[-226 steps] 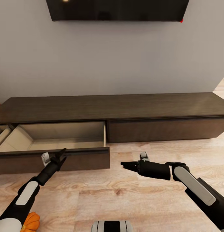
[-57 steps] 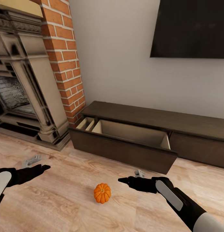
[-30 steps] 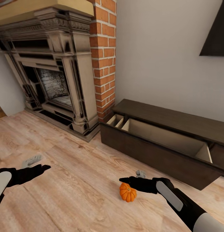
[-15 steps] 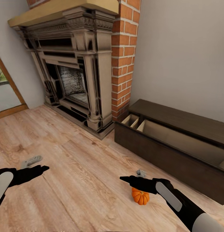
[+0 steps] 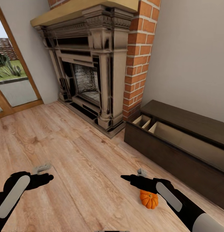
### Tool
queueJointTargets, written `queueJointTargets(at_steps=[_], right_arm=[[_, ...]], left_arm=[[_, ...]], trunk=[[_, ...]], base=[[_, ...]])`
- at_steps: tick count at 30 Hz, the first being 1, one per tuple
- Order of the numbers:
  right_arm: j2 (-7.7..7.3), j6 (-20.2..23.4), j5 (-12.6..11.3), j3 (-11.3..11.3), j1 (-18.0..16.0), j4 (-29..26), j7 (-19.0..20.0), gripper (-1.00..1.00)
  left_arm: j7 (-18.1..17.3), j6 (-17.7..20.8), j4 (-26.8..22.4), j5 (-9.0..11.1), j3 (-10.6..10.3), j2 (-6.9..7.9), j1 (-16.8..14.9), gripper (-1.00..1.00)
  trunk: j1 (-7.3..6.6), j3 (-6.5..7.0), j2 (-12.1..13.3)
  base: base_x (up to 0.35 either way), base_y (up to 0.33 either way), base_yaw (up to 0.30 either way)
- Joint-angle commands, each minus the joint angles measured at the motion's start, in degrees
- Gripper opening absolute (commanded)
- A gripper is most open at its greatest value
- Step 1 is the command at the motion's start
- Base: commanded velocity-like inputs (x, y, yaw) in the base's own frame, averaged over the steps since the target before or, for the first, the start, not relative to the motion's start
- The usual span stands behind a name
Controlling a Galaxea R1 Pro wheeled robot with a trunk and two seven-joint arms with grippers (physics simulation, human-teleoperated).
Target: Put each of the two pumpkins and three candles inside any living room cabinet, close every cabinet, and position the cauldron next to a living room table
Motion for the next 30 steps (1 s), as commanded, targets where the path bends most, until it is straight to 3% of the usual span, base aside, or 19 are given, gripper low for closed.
queueJointTargets(at_steps=[1, 4, 5, 8, 11, 13, 17, 22, 30], right_arm=[[-0.06, -0.1, -0.1, 0.1, 0.0, 0.1, -1.4, 1.00], [0.04, -0.3, -0.1, 0.1, 0.0, 0.2, -6.2, 1.00], [0.10, -0.5, -0.1, 0.1, 0.0, 0.2, -10.8, 1.00], [0.16, -2.2, -0.1, 0.1, 0.0, 0.2, -17.7, 1.00], [0.16, -6.3, -0.2, 0.1, 0.0, 0.2, -23.8, 1.00], [0.17, -8.3, -0.2, 0.1, 0.0, 0.4, -26.5, 1.00], [0.17, -9.6, -0.3, 0.1, 0.0, 1.2, -28.5, 1.00], [0.24, -9.9, -0.3, -0.3, 0.0, 5.8, -29.9, 1.00], [0.25, -9.9, -0.4, -0.5, 0.0, 7.7, -31.1, 1.00]], left_arm=[[2.7, 0.0, 2.4, -0.5, -0.5, -1.13, -0.2, 1.00], [4.2, -0.2, 6.5, -1.4, -0.8, -2.29, -0.6, 1.00], [4.7, -0.3, 9.7, -2.0, -1.0, -3.56, -1.5, 1.00], [5.0, -1.0, 15.4, -4.6, -1.6, -6.11, -3.5, 1.00], [4.6, -3.5, 21.4, -10.2, -2.4, -8.20, -5.4, 1.00], [4.3, -5.1, 23.2, -12.5, -2.6, -9.07, -6.0, 1.00], [2.6, -6.1, 24.2, -13.8, -2.7, -9.64, -6.3, 1.00], [1.4, -6.2, 24.3, -14.2, -2.7, -9.82, -6.3, 1.00], [1.3, -6.3, 23.8, -14.2, -2.7, -9.85, -6.4, 1.00]], trunk=[[-0.01, -0.05, 0.0], [-0.01, -0.06, 0.0], [-0.01, -0.06, 0.0], [-0.01, -0.06, 0.0], [-0.01, -0.06, 0.0], [-0.01, -0.06, 0.0], [-0.01, -0.06, 0.0], [-0.01, -0.06, 0.0], [-0.01, -0.06, 0.0]], base=[[0.000, 0.000, 0.037], [0.000, 0.000, 0.021], [0.000, 0.000, 0.008], [0.000, 0.000, 0.004], [0.000, 0.000, 0.001], [0.000, 0.000, 0.000], [0.000, 0.000, 0.000], [0.045, 0.000, 0.000], [0.068, -0.111, 0.000]])
